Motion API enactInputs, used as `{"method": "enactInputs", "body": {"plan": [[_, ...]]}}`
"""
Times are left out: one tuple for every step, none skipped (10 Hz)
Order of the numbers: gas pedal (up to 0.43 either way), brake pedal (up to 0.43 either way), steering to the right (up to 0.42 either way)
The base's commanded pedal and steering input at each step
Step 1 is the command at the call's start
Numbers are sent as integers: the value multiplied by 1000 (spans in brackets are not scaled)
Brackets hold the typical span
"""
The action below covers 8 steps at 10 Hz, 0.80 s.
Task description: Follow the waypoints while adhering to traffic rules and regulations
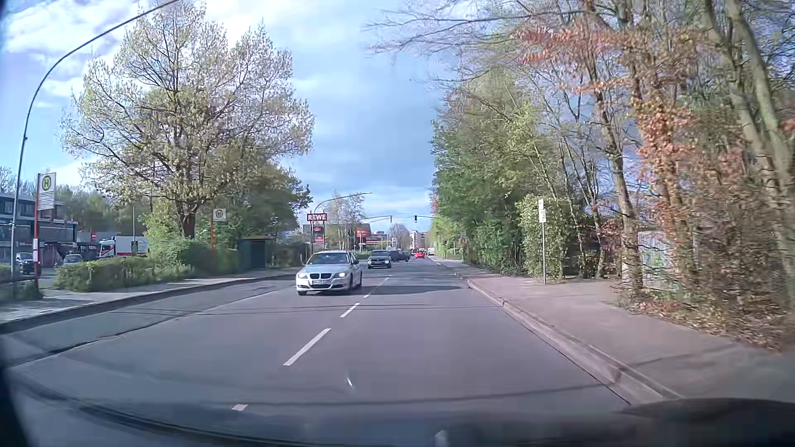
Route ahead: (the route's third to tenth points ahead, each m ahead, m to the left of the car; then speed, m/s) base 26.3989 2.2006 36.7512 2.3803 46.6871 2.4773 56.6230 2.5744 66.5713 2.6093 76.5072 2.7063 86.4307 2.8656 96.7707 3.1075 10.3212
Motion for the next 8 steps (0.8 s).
{"method": "enactInputs", "body": {"plan": [[150,0,0],[150,6,0],[150,0,0],[157,6,0],[157,0,0],[157,0,-1],[157,6,0],[157,0,0]]}}
